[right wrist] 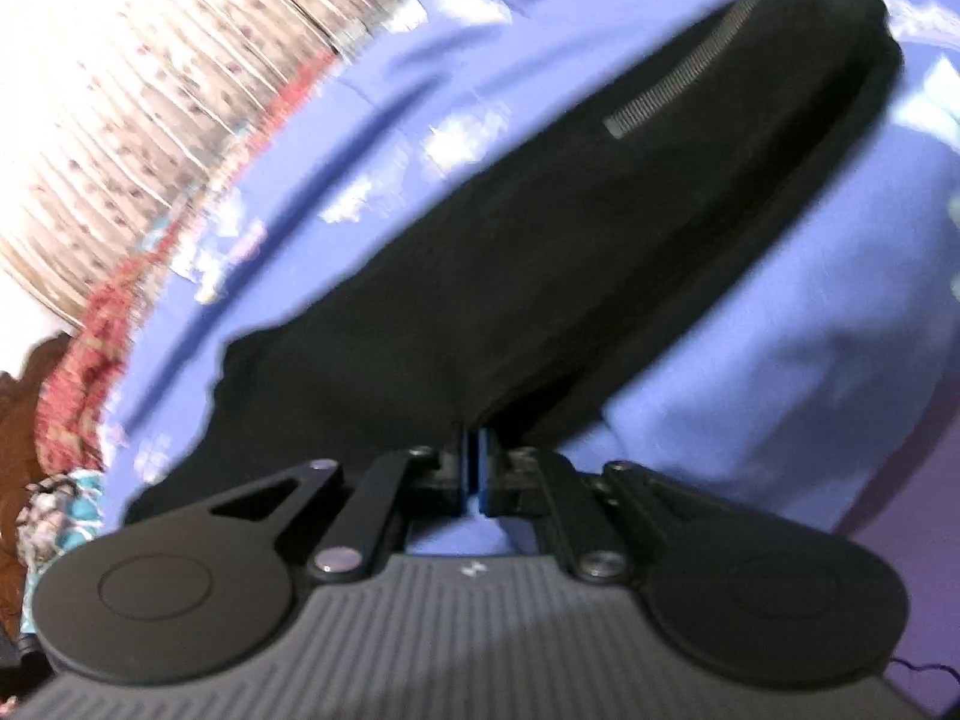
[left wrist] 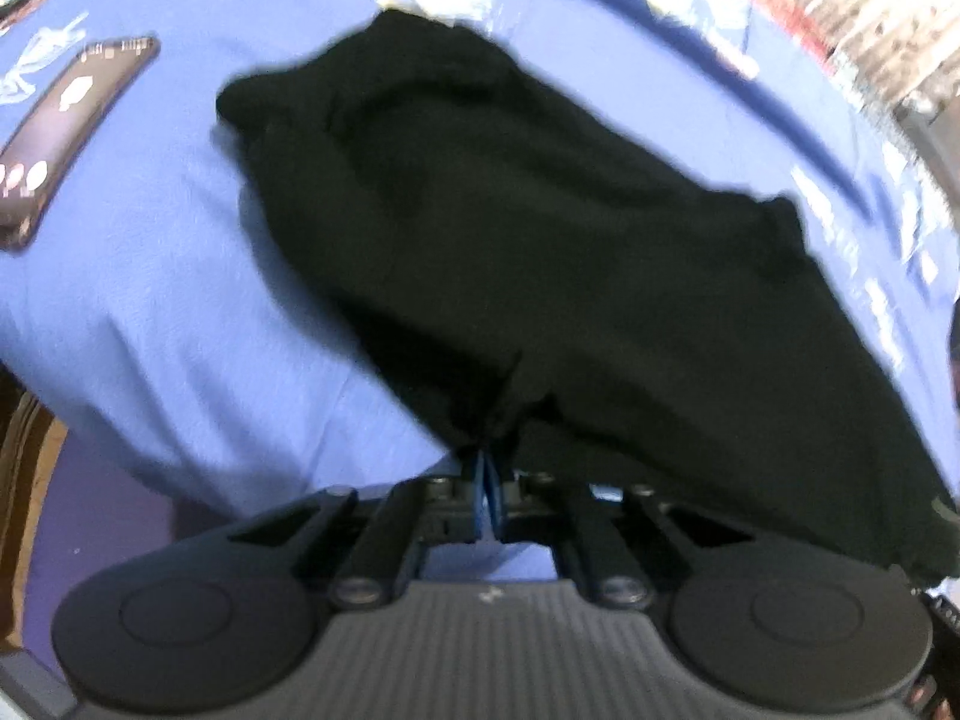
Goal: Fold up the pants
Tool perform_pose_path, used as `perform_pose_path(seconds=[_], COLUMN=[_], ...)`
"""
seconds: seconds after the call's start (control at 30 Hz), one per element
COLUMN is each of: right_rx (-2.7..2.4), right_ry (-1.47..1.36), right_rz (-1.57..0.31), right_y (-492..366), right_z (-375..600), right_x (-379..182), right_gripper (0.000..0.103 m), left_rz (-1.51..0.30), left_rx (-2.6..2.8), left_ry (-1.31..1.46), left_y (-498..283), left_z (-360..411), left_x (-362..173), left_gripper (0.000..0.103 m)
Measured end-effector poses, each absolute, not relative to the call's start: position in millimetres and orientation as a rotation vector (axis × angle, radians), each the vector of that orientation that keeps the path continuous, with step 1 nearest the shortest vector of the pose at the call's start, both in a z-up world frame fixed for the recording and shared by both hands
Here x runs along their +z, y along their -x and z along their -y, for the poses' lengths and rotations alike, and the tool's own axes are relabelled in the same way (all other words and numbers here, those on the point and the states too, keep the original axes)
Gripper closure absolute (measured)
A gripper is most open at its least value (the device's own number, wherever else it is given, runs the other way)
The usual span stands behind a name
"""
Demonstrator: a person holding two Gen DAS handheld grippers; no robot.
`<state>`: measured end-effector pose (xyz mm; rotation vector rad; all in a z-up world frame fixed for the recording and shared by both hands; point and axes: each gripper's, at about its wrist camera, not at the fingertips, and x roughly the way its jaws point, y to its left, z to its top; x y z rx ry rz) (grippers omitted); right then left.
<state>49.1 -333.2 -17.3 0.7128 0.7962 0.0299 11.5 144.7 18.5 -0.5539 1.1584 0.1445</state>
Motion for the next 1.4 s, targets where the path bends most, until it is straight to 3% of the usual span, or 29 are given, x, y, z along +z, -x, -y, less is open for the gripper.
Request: perform_pose_path(seconds=[0.13, 0.43, 0.67, 0.83, 0.97, 1.0, 1.03, 1.2, 1.3, 1.4], right_rx=[0.047, -0.071, -0.226, -0.262, -0.25, -0.24, -0.233, -0.302, -0.317, -0.277], right_ry=[-0.798, -0.875, -0.872, -0.924, -0.912, -0.904, -0.898, -0.825, -0.851, -0.96], right_rz=[-0.814, -0.645, -0.513, -0.482, -0.487, -0.502, -0.515, -0.457, -0.526, -0.439], right_y=[-50.9, -18.9, -14.5, -30.2, -46.5, -52.4, -47.9, -37.5, -37.2, -16.7], right_z=[342.9, 407.2, 465.3, 492.0, 502.0, 504.1, 507.7, 516.0, 520.3, 528.0], right_x=[-25.1, -8.6, 1.6, -5.4, -8.2, -9.4, -10.6, -2.1, -21.5, -26.5], right_gripper=[0.093, 0.089, 0.085, 0.07, 0.07, 0.077, 0.099, 0.099, 0.098, 0.087], left_rz=[-1.139, -0.983, -1.052, -1.128, -1.175, -1.184, -1.194, -1.208, -1.215, -1.211], left_rx=[0.105, -0.172, -0.268, -0.292, -0.299, -0.297, -0.292, -0.277, -0.273, -0.286], left_ry=[0.535, 0.428, 0.34, 0.274, 0.226, 0.215, 0.207, 0.184, 0.16, 0.156], left_y=[-8.9, -21.9, -70.0, -81.0, -79.1, -78.9, -78.9, -81.2, -81.7, -80.1], left_z=[-136.4, -77.8, -9.4, 30.6, 50.4, 54.3, 57.9, 66.8, 68.4, 68.8], left_x=[28.1, 84.5, 71.0, 47.2, 35.4, 32.5, 29.5, 24.5, 22.9, 26.3], left_gripper=[0.099, 0.092, 0.092, 0.092, 0.092, 0.092, 0.092, 0.092, 0.092, 0.086])
